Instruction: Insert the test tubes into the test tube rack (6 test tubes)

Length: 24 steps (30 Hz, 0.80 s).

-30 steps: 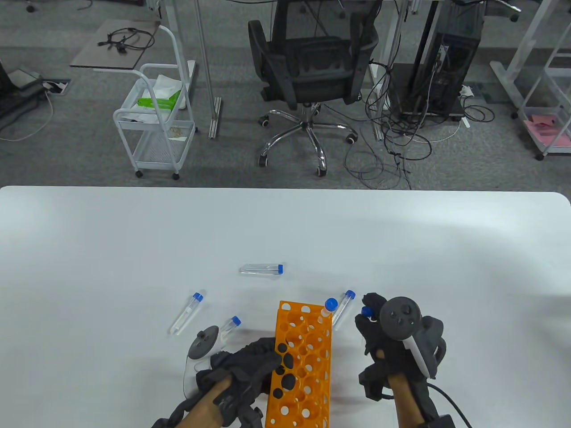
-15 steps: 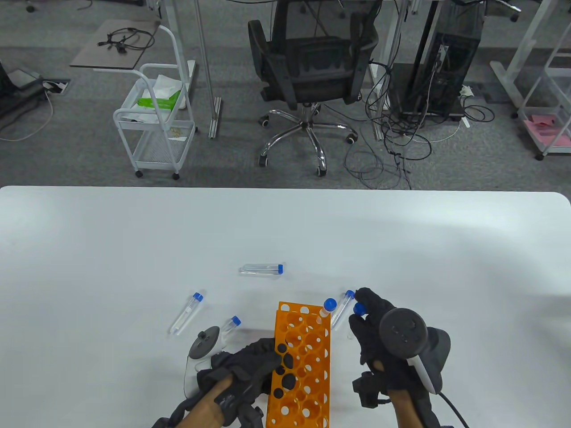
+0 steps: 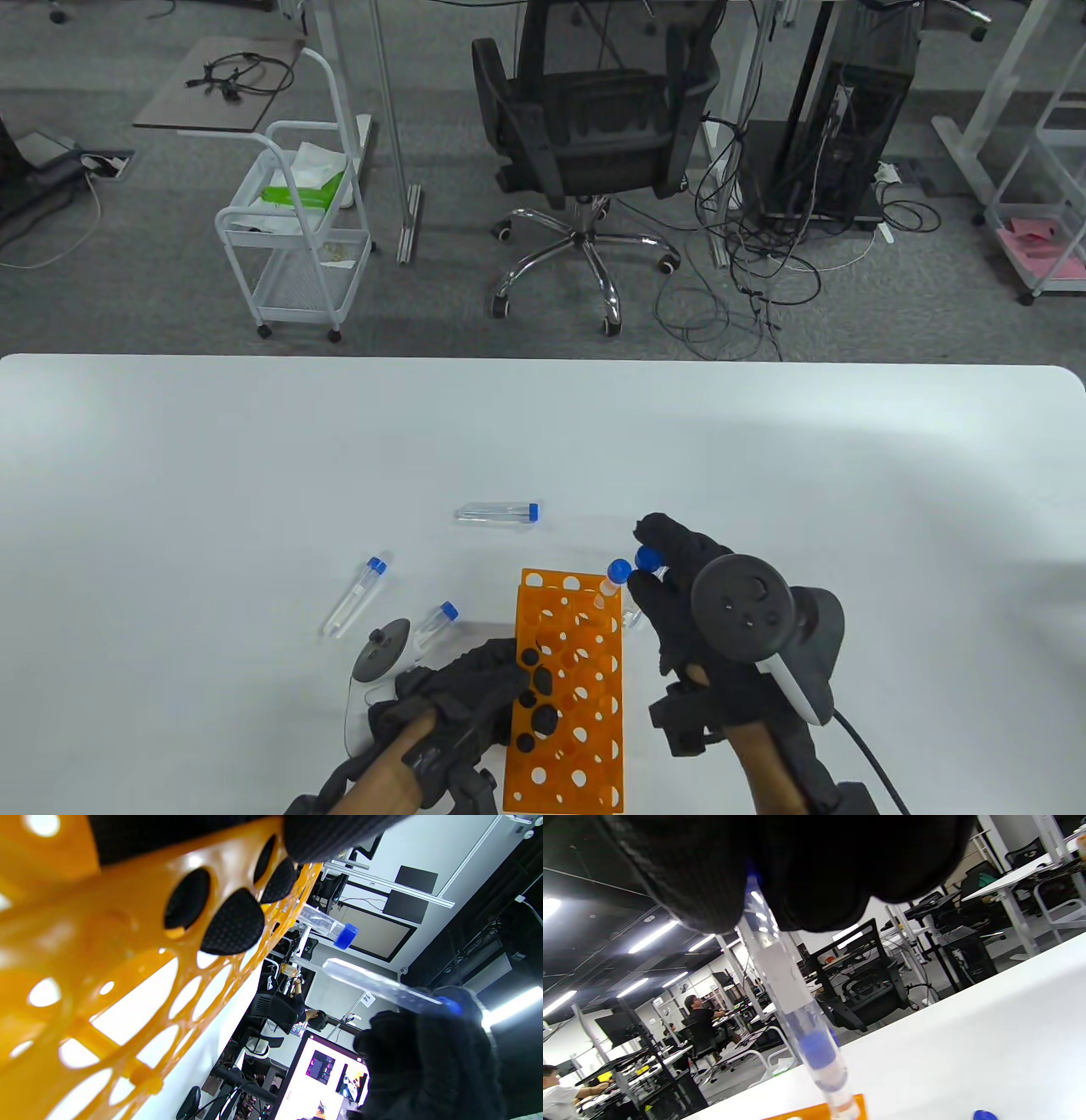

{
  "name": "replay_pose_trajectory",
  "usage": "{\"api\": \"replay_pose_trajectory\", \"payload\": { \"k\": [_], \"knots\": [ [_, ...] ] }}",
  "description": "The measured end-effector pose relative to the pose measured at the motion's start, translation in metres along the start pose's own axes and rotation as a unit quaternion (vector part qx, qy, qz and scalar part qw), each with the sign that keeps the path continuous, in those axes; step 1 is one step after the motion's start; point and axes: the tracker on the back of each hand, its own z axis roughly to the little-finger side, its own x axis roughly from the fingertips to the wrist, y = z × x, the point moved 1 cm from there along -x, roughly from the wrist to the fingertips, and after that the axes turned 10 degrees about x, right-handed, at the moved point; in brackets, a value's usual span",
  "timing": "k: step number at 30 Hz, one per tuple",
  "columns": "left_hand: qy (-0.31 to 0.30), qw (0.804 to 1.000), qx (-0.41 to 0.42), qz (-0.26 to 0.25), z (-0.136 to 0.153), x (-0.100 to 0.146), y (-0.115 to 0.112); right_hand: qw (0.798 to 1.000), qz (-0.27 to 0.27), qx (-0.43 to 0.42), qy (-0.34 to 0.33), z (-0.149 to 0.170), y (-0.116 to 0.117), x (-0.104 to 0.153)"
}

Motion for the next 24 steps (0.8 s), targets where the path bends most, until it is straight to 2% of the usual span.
{"api": "replay_pose_trajectory", "payload": {
  "k": [5, 13, 24],
  "knots": [
    [-0.002, 1.0, 0.004, -0.003, -0.001, 0.001, 0.002, 1.0, -0.019, -0.002, -0.013, -0.021, 0.005, -0.008],
    [-0.005, 1.0, 0.008, -0.001, -0.002, 0.002, 0.003, 0.998, -0.055, 0.004, -0.027, -0.046, 0.03, -0.011],
    [0.001, 1.0, 0.005, -0.002, -0.001, 0.001, 0.003, 0.997, -0.071, -0.002, -0.029, -0.049, 0.051, -0.012]
  ]
}}
